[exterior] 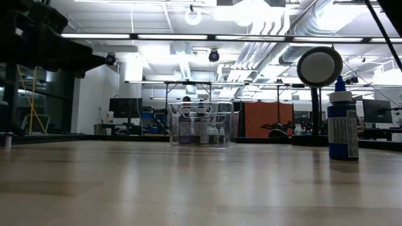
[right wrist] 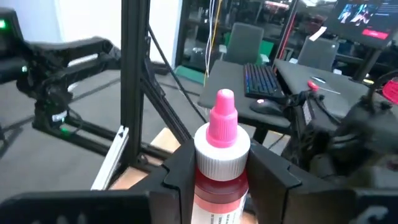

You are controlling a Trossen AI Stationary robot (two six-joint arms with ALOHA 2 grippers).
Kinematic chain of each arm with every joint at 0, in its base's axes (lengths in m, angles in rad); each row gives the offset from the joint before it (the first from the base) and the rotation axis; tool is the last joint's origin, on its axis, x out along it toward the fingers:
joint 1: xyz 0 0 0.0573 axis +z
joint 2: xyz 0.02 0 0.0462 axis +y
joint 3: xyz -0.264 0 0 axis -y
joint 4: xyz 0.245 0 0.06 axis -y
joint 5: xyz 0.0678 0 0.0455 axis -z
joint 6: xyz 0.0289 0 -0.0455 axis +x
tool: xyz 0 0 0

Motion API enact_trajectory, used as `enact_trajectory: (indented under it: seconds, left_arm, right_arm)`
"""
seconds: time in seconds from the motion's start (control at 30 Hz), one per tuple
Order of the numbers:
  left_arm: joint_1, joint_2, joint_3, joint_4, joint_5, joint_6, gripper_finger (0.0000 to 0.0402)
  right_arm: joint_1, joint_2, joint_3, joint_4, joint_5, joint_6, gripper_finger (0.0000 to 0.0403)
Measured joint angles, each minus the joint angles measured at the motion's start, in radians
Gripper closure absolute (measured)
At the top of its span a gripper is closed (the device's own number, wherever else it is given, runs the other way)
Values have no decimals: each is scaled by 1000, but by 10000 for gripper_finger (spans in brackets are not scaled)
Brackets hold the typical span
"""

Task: Pick & Place food coloring
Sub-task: Put the big pink food coloring bottle into the transparent bin

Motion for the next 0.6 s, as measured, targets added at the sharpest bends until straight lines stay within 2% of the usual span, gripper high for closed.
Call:
enact_trajectory:
  seconds: [0.2,0.5,0.6]
  left_arm:
    - [0,0,0,0,0,0,163]
    - [0,0,0,0,0,0,163]
    - [0,0,0,0,1,0,163]
  right_arm:
    - [-22,-84,0,-73,31,-40,296]
    - [-69,-152,-1,-84,63,-90,296]
    - [-82,-174,0,-81,106,-141,296]
